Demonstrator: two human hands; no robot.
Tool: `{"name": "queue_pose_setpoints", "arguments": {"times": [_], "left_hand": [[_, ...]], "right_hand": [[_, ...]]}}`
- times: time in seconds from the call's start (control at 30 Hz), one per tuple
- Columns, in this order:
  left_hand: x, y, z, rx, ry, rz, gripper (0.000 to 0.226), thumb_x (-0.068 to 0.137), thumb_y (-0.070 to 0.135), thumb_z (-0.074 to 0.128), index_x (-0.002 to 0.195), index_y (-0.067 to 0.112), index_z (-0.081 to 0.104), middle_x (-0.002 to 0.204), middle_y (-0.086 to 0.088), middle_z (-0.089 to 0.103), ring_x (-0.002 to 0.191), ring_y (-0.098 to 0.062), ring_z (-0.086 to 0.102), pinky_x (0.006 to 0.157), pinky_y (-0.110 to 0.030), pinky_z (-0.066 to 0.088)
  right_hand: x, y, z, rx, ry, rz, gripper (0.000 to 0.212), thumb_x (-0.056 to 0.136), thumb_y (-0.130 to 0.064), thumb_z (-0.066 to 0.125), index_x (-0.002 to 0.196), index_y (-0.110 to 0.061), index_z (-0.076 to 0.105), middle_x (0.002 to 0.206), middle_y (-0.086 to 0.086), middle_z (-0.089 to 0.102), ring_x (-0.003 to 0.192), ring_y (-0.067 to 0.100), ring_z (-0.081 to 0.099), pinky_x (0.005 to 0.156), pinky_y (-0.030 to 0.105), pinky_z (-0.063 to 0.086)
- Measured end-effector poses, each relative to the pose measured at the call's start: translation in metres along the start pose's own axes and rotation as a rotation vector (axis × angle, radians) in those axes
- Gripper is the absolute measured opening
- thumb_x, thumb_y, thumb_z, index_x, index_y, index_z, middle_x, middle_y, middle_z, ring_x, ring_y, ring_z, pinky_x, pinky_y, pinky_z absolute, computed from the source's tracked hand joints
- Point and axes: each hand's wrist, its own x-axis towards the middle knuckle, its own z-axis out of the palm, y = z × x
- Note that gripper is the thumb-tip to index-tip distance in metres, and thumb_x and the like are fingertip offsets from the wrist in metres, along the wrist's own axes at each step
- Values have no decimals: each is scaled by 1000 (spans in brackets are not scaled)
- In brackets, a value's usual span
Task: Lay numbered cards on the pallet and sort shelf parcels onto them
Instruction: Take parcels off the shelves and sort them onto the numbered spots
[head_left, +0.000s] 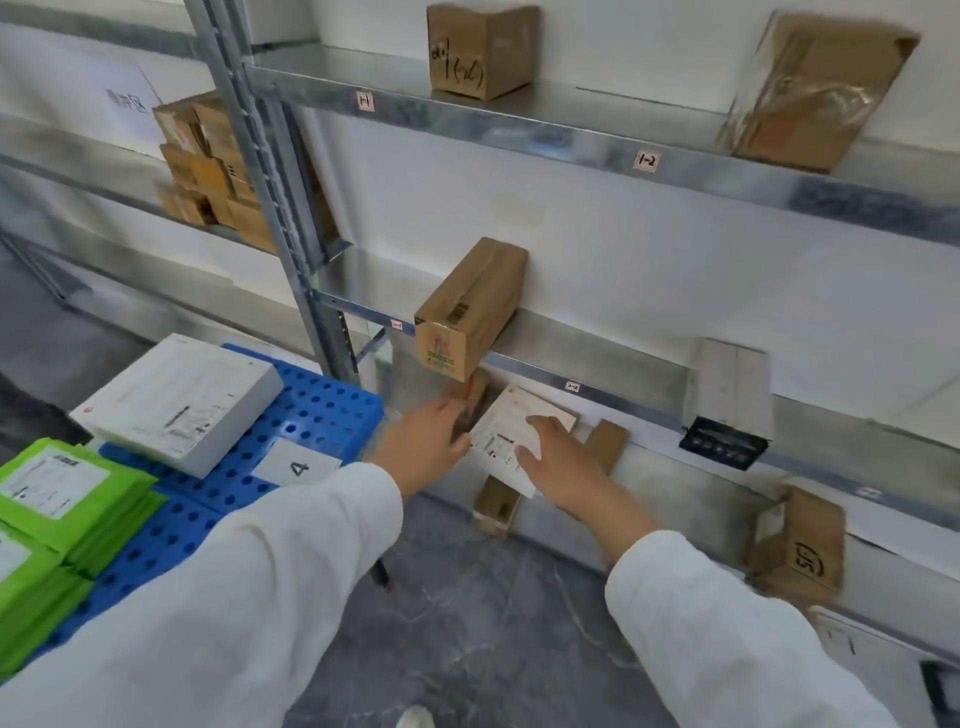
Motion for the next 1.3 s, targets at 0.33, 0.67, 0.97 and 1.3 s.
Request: {"name": "queue_pose_setpoints", "arguments": {"times": [0.33,0.67,0.97,1.3], "left_hand": [[96,-52,81,-72,-194,-70,43,92,34,51,128,11,49,128,-9,55,115,-27,54,91,-39,46],[210,-92,181,10,-237,-38,41,94,35,52,125,9,51,122,-11,59,107,-29,58,85,-39,50],[306,-111,296,15,-293,-95,46,95,32,51,131,5,48,123,-13,56,116,-31,52,95,-46,47],[336,-142,375,-102,-305,-324,35,93,27,55,118,4,44,116,-15,55,98,-30,56,76,-34,41]], "right_hand": [[78,54,45,1,-102,222,53,98,-40,44,144,-20,31,149,3,38,128,25,48,99,39,46],[180,132,109,45,-150,338,52,99,-37,43,145,-17,32,149,6,36,129,27,47,103,42,44],[277,219,172,123,-159,446,53,99,-34,48,143,-8,35,146,10,38,128,29,47,104,43,43],[321,258,231,423,-65,680,89,96,-32,54,152,-11,-12,156,14,20,132,30,42,100,35,39]]}}
